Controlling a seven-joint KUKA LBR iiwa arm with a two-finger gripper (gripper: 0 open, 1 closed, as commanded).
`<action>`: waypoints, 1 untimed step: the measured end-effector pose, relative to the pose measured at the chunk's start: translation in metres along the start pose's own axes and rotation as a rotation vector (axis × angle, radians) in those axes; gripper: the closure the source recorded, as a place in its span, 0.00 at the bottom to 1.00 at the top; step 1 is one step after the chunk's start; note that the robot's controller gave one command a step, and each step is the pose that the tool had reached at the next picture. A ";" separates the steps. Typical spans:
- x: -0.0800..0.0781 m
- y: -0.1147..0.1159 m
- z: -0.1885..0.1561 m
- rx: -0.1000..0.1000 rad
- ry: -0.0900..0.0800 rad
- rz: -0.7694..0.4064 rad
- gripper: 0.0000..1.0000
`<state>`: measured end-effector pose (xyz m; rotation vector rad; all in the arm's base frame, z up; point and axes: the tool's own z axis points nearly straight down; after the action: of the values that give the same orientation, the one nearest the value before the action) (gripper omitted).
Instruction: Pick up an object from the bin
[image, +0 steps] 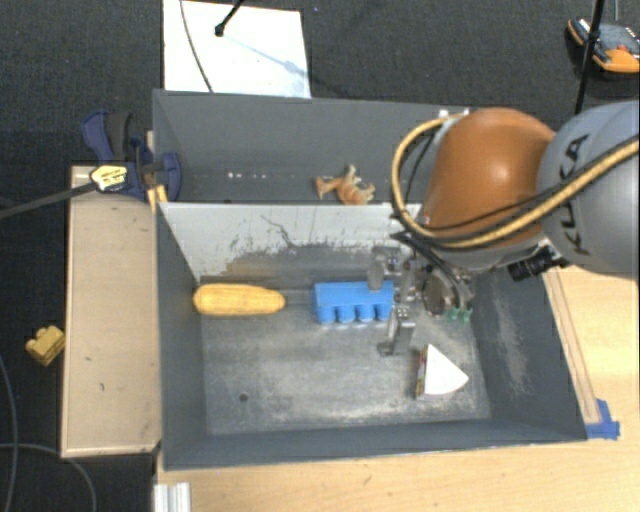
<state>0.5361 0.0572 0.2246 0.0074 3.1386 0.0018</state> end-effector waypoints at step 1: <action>0.026 -0.043 -0.002 0.000 0.000 -0.058 0.00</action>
Offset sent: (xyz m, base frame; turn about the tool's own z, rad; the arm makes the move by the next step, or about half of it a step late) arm -0.0421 -0.0753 -0.0068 -0.0626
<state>0.5103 0.0147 0.2267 -0.0841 3.1374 0.0019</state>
